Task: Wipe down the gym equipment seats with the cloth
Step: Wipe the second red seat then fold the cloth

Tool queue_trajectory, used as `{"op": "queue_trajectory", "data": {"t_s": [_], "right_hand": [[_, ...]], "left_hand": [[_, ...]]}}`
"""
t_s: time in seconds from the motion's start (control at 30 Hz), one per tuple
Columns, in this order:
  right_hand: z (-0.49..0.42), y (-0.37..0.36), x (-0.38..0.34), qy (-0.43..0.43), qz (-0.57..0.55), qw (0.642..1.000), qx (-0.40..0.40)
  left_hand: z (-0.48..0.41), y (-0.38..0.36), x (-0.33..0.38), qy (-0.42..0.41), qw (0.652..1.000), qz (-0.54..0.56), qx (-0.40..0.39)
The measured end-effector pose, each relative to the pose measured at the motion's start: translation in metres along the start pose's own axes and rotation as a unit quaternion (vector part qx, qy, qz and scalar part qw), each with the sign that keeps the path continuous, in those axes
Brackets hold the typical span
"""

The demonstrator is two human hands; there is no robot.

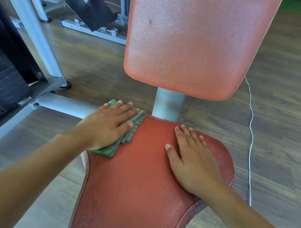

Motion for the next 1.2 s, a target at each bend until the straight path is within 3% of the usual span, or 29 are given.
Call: {"op": "queue_trajectory", "data": {"t_s": [0.07,0.27,0.47,0.63,0.83,1.03,1.2], "right_hand": [[0.0,0.0,0.0,0.0,0.0,1.0,0.0],[-0.001,-0.002,0.0,0.002,-0.004,1.0,0.002],[0.001,-0.001,0.0,0.002,-0.003,1.0,0.003],[-0.001,-0.001,-0.001,0.003,-0.007,1.0,0.002],[-0.001,-0.001,0.0,0.003,-0.001,1.0,0.001],[0.0,0.0,-0.001,0.003,-0.003,1.0,0.0],[-0.001,-0.002,0.0,0.002,-0.001,1.0,0.006]], "left_hand": [[-0.016,-0.001,0.012,0.027,0.999,-0.026,0.0],[0.021,-0.004,0.017,-0.079,0.997,-0.006,-0.003],[-0.014,0.0,0.012,0.02,0.999,-0.033,-0.006],[0.017,-0.005,0.021,-0.09,0.996,0.004,-0.001],[-0.013,0.0,0.007,0.013,1.0,-0.021,-0.006],[0.021,-0.004,0.017,-0.094,0.995,0.009,-0.018],[-0.008,0.0,0.005,0.009,1.0,-0.007,-0.01]]}}
Point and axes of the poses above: each hand's wrist, its own z-axis away from the middle knuckle, its own y-axis out of the back of the hand, x = y × z, the point moved 1 cm from there along -z, towards the middle knuckle, and after that the axes turned 6 degrees about y, right-handed, at the moved point
